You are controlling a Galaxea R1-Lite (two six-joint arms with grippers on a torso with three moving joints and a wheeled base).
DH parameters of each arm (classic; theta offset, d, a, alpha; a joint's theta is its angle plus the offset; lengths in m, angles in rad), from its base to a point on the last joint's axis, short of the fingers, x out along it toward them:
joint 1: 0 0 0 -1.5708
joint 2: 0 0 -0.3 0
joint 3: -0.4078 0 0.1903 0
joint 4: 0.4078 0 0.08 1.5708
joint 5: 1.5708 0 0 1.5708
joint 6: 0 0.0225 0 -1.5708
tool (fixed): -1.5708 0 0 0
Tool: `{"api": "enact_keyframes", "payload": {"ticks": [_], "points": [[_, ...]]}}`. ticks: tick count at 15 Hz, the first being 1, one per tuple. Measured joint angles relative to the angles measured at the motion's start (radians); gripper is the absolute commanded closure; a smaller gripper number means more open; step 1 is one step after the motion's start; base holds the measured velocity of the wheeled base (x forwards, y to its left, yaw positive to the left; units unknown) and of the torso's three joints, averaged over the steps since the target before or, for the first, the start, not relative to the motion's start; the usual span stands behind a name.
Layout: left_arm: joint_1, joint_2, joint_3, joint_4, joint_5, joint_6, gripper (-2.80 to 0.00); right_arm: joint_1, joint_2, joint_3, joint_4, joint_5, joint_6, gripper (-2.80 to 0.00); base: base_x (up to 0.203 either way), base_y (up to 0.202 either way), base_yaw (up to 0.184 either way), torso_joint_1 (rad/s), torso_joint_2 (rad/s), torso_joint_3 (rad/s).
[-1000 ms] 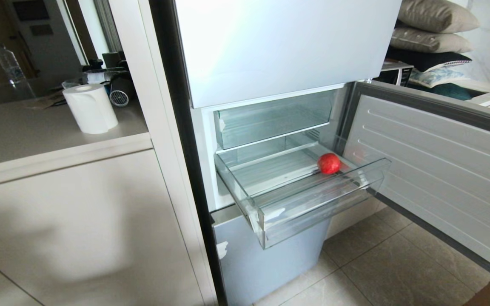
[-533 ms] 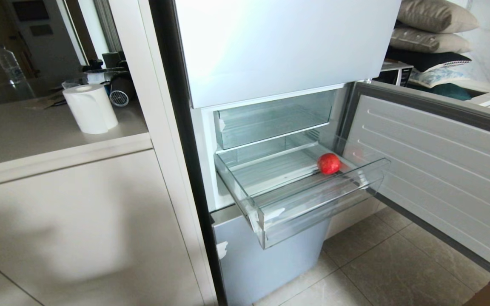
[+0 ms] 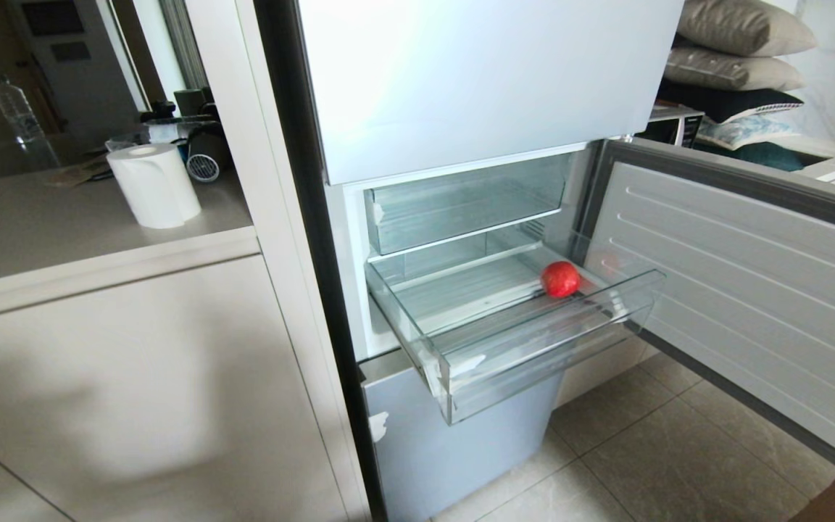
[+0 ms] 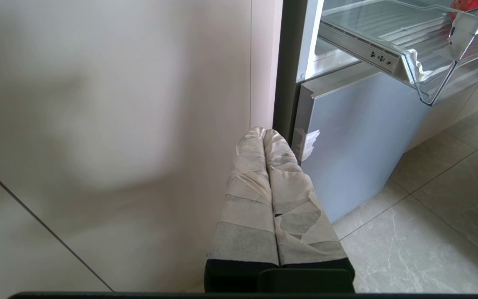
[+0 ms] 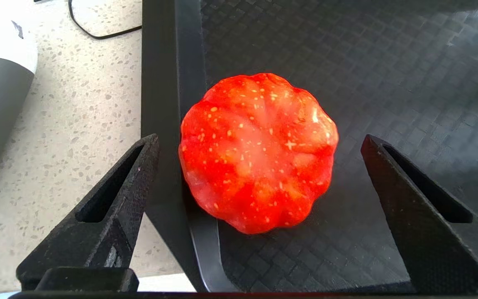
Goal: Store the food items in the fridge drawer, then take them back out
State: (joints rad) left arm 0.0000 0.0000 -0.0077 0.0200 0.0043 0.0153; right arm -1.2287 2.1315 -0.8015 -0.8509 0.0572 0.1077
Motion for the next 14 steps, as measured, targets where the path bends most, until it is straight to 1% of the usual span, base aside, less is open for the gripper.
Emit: {"api": "enact_keyframes", "payload": {"ticks": [14], "points": [[0.000, 0.000, 0.000, 0.000, 0.000, 0.000, 0.00, 0.002, 0.092, -0.068, -0.001, 0.002, 0.005, -2.80, 0.000, 0.000, 0.000, 0.000, 0.00, 0.000]]}}
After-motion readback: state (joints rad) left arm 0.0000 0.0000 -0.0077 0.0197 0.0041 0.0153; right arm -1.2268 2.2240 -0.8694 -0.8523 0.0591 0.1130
